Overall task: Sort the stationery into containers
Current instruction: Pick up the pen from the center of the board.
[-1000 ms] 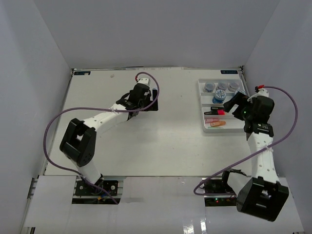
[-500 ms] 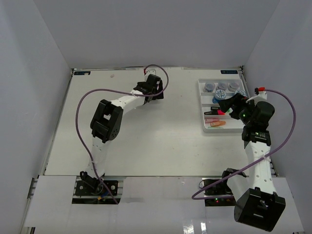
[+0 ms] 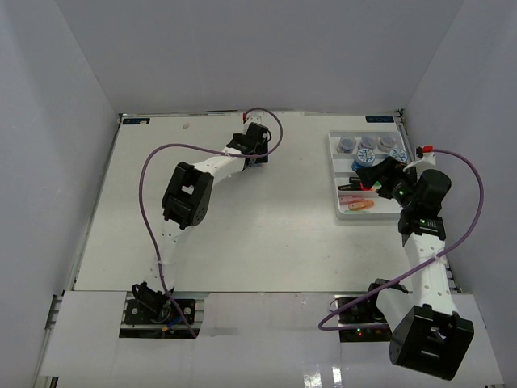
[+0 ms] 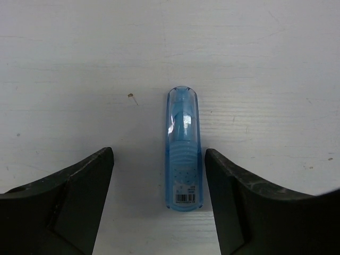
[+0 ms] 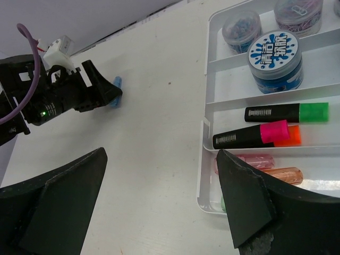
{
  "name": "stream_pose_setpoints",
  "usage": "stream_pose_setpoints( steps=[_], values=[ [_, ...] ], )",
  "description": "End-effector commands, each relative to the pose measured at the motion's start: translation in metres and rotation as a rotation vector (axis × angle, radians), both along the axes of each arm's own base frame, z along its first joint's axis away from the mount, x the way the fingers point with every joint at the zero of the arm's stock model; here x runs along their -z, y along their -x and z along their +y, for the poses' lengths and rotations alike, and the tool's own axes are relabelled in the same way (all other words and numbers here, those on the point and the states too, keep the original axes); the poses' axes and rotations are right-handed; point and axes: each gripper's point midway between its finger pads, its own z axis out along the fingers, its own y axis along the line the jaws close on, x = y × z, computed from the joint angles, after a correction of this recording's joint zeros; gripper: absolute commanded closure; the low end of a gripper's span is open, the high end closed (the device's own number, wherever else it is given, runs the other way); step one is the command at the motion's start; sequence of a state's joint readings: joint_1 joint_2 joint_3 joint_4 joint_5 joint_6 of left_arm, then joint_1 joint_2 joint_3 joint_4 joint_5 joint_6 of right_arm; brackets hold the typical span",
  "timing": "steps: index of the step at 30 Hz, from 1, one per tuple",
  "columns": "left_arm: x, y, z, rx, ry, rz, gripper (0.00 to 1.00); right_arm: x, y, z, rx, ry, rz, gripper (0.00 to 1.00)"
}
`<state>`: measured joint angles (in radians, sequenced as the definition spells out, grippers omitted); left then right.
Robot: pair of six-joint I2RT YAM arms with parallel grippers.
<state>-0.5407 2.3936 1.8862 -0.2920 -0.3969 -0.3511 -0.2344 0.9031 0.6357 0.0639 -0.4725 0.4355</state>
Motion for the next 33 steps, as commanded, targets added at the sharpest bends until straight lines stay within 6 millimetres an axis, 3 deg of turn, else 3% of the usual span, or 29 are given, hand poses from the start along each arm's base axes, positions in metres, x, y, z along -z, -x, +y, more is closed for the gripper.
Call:
stream_pose_setpoints(
  steps=[1, 6, 8, 10, 11, 12, 13, 14, 15, 16, 17, 18, 21, 22, 24, 25, 26, 28, 29, 30, 33],
  values=[
    [-0.009, -0.004, -0.010, 0.033, 0.019, -0.016, 0.22, -0.009, -0.004, 0.004, -0.028, 0.009, -0.058, 0.10],
    [0.005, 0.010, -0.012, 0.084, 0.021, 0.027, 0.43, -0.009, -0.003, 0.008, -0.070, 0.028, -0.062, 0.10],
    [-0.004, 0.014, -0.016, 0.117, 0.044, 0.015, 0.56, -0.008, -0.003, 0.009, -0.086, 0.033, -0.038, 0.10],
    [0.002, 0.025, -0.014, 0.147, 0.048, 0.024, 0.66, -0.008, -0.003, 0.012, -0.110, 0.037, -0.033, 0.10],
    [0.002, 0.029, -0.013, 0.158, 0.049, 0.025, 0.69, -0.009, -0.003, 0.013, -0.117, 0.034, -0.033, 0.10],
    [-0.014, 0.030, -0.015, 0.172, 0.070, -0.008, 0.71, -0.009, -0.002, 0.016, -0.132, 0.033, -0.037, 0.10],
    [-0.004, 0.041, -0.010, 0.187, 0.056, 0.015, 0.73, -0.009, -0.001, 0.018, -0.138, 0.029, -0.039, 0.10],
    [-0.005, 0.047, -0.010, 0.210, 0.066, 0.018, 0.77, -0.010, 0.000, 0.022, -0.149, 0.028, -0.043, 0.10],
    [-0.021, 0.049, -0.011, 0.227, 0.079, -0.010, 0.78, -0.011, 0.000, 0.024, -0.162, 0.029, -0.046, 0.10],
    [-0.012, 0.061, -0.006, 0.238, 0.072, 0.016, 0.79, -0.011, 0.001, 0.027, -0.170, 0.029, -0.044, 0.10],
    [-0.016, 0.069, -0.007, 0.264, 0.083, 0.020, 0.79, -0.010, 0.002, 0.035, -0.200, 0.034, -0.044, 0.10],
    [-0.038, 0.073, -0.009, 0.282, 0.102, -0.016, 0.79, -0.011, 0.003, 0.040, -0.220, 0.038, -0.041, 0.10],
    [-0.048, 0.101, -0.010, 0.368, 0.097, -0.015, 0.79, -0.005, 0.004, 0.061, -0.287, 0.042, -0.009, 0.10],
    [-0.076, 0.110, -0.014, 0.401, 0.113, -0.063, 0.78, -0.007, 0.005, 0.067, -0.305, 0.039, 0.001, 0.10],
    [-0.085, 0.133, -0.016, 0.487, 0.098, -0.074, 0.78, -0.005, 0.007, 0.090, -0.364, 0.025, 0.029, 0.10],
    [-0.113, 0.145, -0.022, 0.535, 0.112, -0.131, 0.78, -0.011, 0.009, 0.102, -0.396, 0.022, 0.025, 0.10],
    [-0.110, 0.159, -0.019, 0.582, 0.080, -0.132, 0.77, -0.010, 0.012, 0.120, -0.437, 0.018, 0.039, 0.10],
    [-0.126, 0.181, -0.026, 0.669, 0.100, -0.175, 0.77, -0.018, 0.013, 0.138, -0.473, -0.002, 0.042, 0.10],
    [-0.152, 0.193, -0.025, 0.698, 0.130, -0.231, 0.77, -0.016, 0.018, 0.155, -0.521, -0.008, 0.059, 0.10],
    [-0.149, 0.209, -0.027, 0.782, 0.115, -0.243, 0.77, -0.017, 0.020, 0.164, -0.543, -0.020, 0.071, 0.10],
    [-0.169, 0.240, -0.022, 0.882, 0.118, -0.318, 0.77, -0.021, 0.027, 0.193, -0.625, -0.041, 0.095, 0.09]
  ],
)
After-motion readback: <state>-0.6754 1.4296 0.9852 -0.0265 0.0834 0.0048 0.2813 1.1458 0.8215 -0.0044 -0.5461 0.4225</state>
